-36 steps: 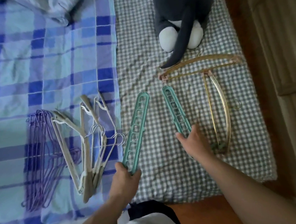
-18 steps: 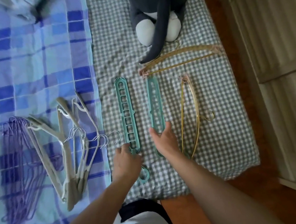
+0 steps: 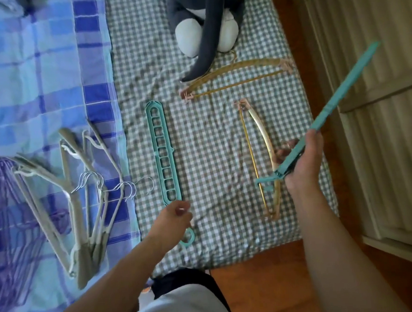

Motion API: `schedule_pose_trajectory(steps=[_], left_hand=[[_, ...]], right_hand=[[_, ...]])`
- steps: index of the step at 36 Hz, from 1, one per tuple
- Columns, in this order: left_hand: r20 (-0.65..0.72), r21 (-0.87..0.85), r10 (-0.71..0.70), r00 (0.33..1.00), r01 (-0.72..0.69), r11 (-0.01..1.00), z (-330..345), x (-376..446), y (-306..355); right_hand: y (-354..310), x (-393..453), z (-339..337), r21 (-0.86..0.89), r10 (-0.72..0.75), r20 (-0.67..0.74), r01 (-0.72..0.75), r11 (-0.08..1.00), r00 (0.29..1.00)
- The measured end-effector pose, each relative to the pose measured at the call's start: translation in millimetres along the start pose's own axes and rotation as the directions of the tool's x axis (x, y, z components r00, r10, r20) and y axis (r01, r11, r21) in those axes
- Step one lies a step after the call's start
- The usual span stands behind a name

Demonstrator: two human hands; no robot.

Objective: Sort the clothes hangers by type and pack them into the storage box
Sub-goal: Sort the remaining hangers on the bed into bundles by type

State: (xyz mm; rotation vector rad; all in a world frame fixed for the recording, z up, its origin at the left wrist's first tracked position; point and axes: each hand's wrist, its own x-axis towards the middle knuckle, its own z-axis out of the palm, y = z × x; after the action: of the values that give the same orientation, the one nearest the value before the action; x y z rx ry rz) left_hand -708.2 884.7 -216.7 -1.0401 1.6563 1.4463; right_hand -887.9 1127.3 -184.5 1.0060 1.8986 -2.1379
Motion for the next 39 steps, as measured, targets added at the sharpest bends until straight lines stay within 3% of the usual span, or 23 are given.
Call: schedule_pose_trajectory(steps=[3, 9, 14, 18, 22, 26, 29, 31, 33, 35, 39], left_hand=[[0.036, -0.056, -0.004, 0.999, 0.006, 0.998, -5.2, -3.0, -3.1], [0.169, -0.184, 0.025, 0.985, 0.007, 0.983, 10.1, -18.1, 13.2], [0.279, -0.316, 0.105, 0.955, -0.012, 0.949, 46.7, -29.5, 52.9], [0.21, -0.42, 0.14, 0.968, -0.041, 0.907, 64.3, -31.9, 77.5], [0.182, -0.27, 0.171, 0.968, -0.118, 0.955, 73.2, -21.9, 74.8], [0.366, 0.031, 0.202, 0.908, -0.229, 0.973, 76.0, -16.3, 64.6], [0.514, 0.473, 0.122, 0.849, -0.399, 0.785, 67.3, -18.8, 54.6], [0.509, 0.565, 0.033, 0.86, -0.362, 0.742, 58.7, -20.7, 44.1], [0.448, 0.51, 0.006, 0.894, -0.262, 0.819, 47.1, -18.6, 29.5], [0.305, 0.449, 0.002, 0.952, -0.146, 0.882, 27.6, -14.8, 13.2], [0.027, 0.287, -0.12, 0.992, 0.107, 0.952, -9.4, -1.5, -27.1]], right_hand=[[-6.2, 5.1, -1.1, 0.208, 0.143, 0.019, -0.144, 0.968, 0.99], [-9.9, -2.8, 4.5, 0.444, 0.158, 0.212, -0.239, 0.863, 0.964], [-7.1, -19.0, 17.0, 0.533, 0.123, 0.314, -0.282, 0.798, 0.941], [5.8, -23.0, 32.6, 0.54, 0.143, 0.29, -0.285, 0.792, 0.946], [26.9, -18.7, 55.6, 0.496, 0.261, 0.211, -0.333, 0.802, 0.942], [27.2, -15.8, 75.7, 0.465, 0.297, 0.161, -0.338, 0.818, 0.941], [9.0, -17.3, 80.9, 0.306, 0.283, 0.149, -0.316, 0.898, 0.948], [-3.0, -19.1, 80.9, 0.06, 0.223, 0.161, -0.235, 0.97, 0.961], [-9.9, -28.7, 82.8, -0.259, 0.123, 0.208, -0.067, 0.964, 0.97], [-1.2, -41.7, 85.4, -0.501, 0.033, 0.245, 0.098, 0.86, 0.969], [60.7, -67.3, 93.5, -0.62, 0.07, 0.349, 0.174, 0.765, 0.935]])
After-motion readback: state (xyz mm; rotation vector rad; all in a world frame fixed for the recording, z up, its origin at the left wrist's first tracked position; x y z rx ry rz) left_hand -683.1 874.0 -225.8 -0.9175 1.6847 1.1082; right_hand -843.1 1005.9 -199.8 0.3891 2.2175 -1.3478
